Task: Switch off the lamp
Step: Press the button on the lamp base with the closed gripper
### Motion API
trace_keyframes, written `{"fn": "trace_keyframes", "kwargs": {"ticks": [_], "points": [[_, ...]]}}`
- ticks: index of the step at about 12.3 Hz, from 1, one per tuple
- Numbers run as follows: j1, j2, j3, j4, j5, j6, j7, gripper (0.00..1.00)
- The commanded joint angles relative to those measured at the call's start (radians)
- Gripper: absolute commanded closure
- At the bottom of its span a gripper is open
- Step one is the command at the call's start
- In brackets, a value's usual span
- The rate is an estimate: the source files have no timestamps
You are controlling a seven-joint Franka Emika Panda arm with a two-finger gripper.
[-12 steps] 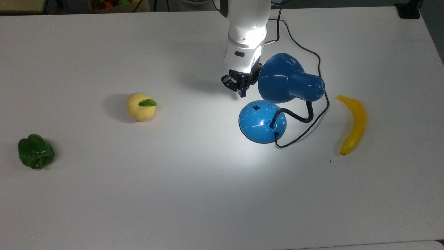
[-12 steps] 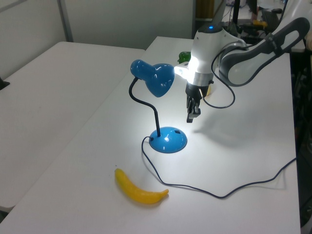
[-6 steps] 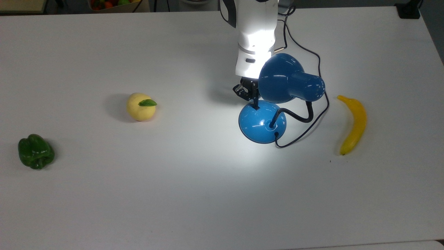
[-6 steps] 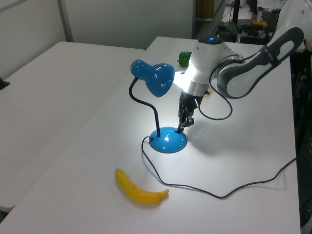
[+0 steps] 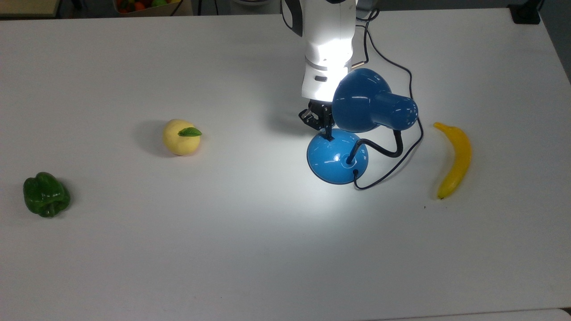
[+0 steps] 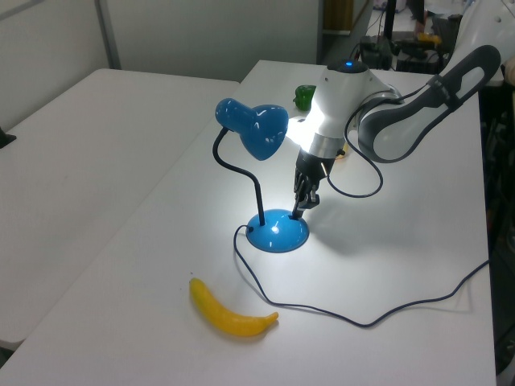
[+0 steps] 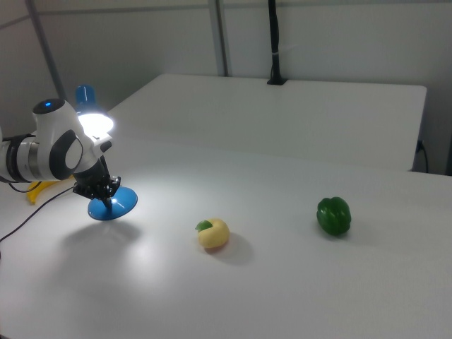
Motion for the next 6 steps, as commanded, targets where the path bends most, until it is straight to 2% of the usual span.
{"fn": "trace_keyframes", "kwargs": {"ticks": [1,3,6], "points": [[-0.012,0.008,0.012,-0.006,0.012,0.010,-0.030,1.00],[-0.016,0.005,0.012,-0.009,0.012,-0.013,-0.019,1.00],[-0.016,-0.021,0.012,-0.006,0.012,-0.136,-0.017,1.00]]}}
